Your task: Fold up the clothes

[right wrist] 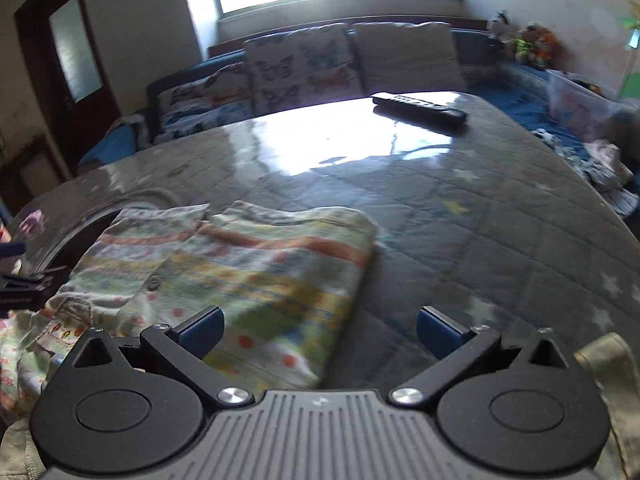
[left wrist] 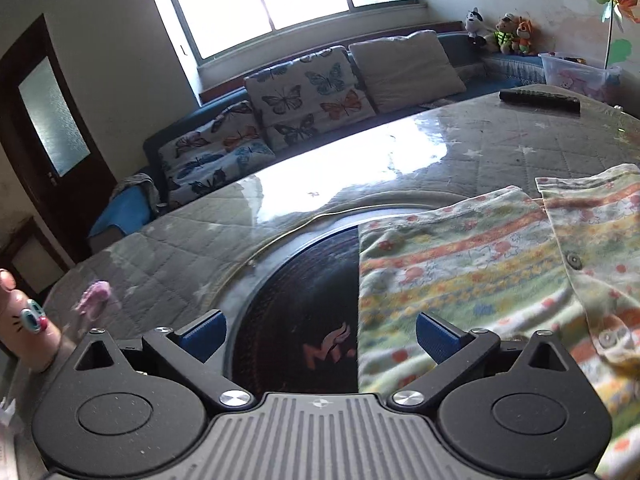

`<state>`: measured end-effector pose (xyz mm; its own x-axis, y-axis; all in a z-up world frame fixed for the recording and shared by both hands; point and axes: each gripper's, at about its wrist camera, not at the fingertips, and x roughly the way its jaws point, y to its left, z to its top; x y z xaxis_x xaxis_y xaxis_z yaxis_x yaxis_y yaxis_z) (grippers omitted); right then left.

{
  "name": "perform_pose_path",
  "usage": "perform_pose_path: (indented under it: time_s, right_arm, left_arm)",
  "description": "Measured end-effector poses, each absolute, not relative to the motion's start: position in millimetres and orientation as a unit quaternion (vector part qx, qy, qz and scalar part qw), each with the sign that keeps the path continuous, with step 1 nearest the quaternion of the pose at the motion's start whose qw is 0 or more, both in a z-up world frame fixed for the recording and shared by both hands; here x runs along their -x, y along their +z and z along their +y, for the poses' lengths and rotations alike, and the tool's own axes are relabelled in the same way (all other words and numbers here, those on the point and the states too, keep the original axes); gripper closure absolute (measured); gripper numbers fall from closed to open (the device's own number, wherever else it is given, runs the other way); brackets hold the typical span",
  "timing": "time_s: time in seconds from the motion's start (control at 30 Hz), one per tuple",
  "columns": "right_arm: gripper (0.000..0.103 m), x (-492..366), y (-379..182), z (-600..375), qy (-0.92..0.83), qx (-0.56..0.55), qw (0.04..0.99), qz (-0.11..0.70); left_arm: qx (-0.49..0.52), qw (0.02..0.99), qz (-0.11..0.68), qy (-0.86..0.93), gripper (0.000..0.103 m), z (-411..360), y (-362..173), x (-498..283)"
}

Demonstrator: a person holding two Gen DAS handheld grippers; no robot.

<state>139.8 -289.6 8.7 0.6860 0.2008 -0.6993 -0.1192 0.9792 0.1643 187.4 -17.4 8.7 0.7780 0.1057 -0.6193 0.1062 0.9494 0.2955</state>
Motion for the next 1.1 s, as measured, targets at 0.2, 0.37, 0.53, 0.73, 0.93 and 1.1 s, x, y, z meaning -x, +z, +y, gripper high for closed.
perform_pose_path:
  time_s: [0.2,0.37,0.53,0.73,0.93,1.1]
  right_arm:
    - [0.0,-164.3,-2.7,-251.7,0.128,-0.009,0.902,0.413]
    - [0.0,-176.1,-7.8,-234.6,0.134,0.047,0.901,0.409]
    - [0.0,-194.4,-6.3,-228.3,0.142,0.051,0.896,0.418]
    - [0.0,-183.5,15.9,-239.8,0.146,0.041,0.909,0.388]
    - [0.0,-183.0,9.5,-222.6,0.217,0.054,0.879,0.422]
    - [0.0,-192.2,-7.8,-198.3,0.221,0.101,0.873,0.424]
  left_arm:
    - [-0.186,0.922,0.339,-0.007,0.0,-26.6,-5.7,-204.1]
    - [-0.197,0.923,0.331,0.017,0.0,-25.7,-8.5,-212.3]
    - [-0.218,0.921,0.318,0.055,0.0,-23.5,-11.8,-221.3]
    - [-0.214,0.919,0.325,0.065,0.0,-14.1,-9.0,-230.0]
    - [-0.199,0.928,0.314,0.029,0.0,-23.9,1.1,-230.2]
    - [-0.228,0.919,0.319,0.035,0.0,-29.8,-10.1,-238.6]
